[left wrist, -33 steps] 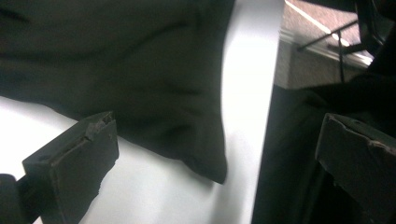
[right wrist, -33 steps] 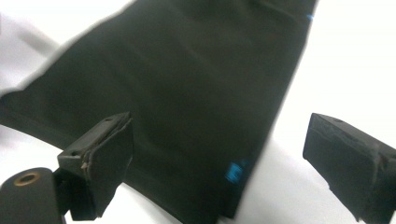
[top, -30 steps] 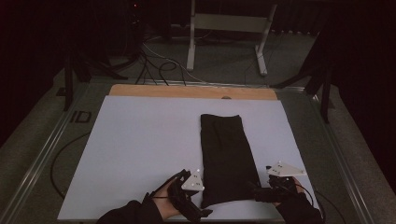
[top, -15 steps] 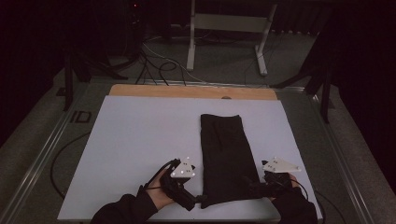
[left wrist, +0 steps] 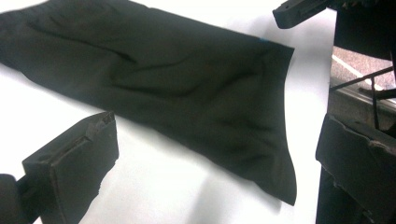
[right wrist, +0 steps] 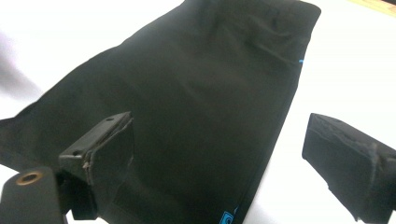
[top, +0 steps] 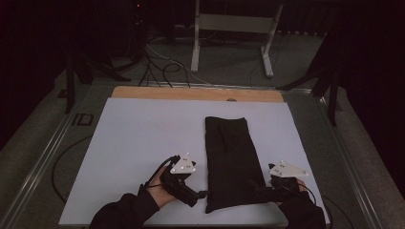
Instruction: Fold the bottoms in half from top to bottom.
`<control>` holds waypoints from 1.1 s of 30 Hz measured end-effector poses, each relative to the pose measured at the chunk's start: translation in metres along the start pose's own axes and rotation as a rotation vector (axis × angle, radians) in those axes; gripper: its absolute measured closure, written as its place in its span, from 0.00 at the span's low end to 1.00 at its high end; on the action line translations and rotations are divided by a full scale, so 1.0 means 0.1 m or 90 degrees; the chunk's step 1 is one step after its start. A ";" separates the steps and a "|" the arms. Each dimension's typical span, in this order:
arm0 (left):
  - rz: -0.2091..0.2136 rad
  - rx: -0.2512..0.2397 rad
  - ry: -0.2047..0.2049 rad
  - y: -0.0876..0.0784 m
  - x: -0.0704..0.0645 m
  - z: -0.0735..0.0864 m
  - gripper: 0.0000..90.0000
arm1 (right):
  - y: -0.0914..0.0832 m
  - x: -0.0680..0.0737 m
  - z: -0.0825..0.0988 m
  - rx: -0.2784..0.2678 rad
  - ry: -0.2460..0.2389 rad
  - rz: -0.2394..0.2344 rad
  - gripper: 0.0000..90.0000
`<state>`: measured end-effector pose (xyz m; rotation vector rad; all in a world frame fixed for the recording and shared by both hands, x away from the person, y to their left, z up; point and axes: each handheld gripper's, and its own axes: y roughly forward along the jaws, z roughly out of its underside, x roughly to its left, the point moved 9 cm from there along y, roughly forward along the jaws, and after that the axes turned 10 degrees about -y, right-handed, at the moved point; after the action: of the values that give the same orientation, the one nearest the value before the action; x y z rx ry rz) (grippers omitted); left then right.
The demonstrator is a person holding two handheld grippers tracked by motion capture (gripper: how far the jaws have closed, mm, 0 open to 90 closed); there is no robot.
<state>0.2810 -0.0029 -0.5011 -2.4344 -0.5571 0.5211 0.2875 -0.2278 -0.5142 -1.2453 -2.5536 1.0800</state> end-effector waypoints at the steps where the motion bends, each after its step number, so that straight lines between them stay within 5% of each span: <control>1: 0.000 0.000 0.002 -0.01 0.01 -0.02 0.00 | -0.01 -0.01 -0.02 -0.001 0.001 0.005 0.11; 19: -0.021 -0.036 -0.013 -0.17 0.18 -0.32 0.00 | -0.10 -0.26 -0.52 -0.054 -0.018 0.019 0.11; 33: -0.041 -0.057 -0.051 -0.13 0.40 -0.49 0.00 | 0.20 -0.47 -0.82 -0.063 -0.030 0.007 0.11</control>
<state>0.3345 0.0048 -0.4651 -2.4795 -0.7032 0.5800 0.3623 -0.2087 -0.4562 -1.2729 -2.6678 1.0080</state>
